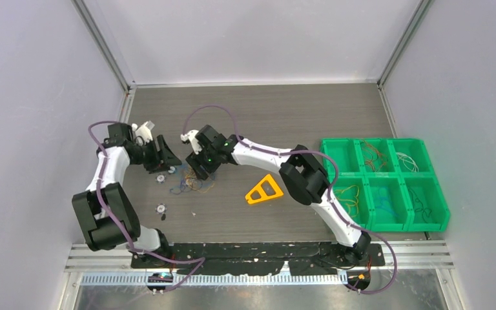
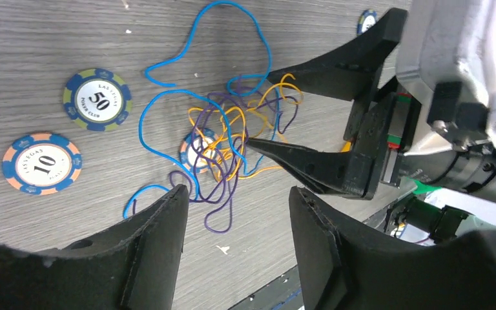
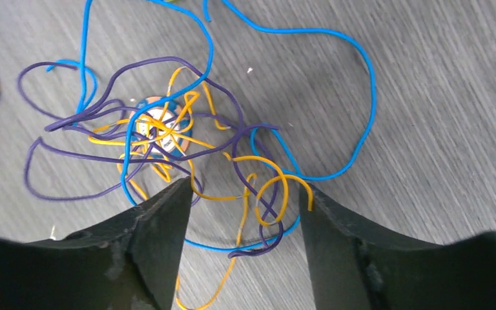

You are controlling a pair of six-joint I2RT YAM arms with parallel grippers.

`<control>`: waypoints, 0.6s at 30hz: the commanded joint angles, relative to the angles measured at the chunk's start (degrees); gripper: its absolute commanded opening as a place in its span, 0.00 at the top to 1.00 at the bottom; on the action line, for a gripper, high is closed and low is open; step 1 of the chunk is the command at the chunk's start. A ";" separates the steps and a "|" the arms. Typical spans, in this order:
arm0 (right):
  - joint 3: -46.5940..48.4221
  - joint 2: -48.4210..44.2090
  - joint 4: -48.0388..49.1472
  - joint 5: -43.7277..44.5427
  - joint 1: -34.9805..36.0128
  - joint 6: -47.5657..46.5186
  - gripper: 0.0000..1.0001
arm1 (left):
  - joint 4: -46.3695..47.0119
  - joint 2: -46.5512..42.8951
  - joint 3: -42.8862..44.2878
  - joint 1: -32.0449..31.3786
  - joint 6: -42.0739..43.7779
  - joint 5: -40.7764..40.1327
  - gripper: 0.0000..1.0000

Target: Untangle the cables

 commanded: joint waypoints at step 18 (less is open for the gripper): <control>-6.36 -5.76 -7.81 17.63 0.36 -18.75 0.87 | 10.25 3.27 -2.38 -1.76 -8.88 4.59 1.00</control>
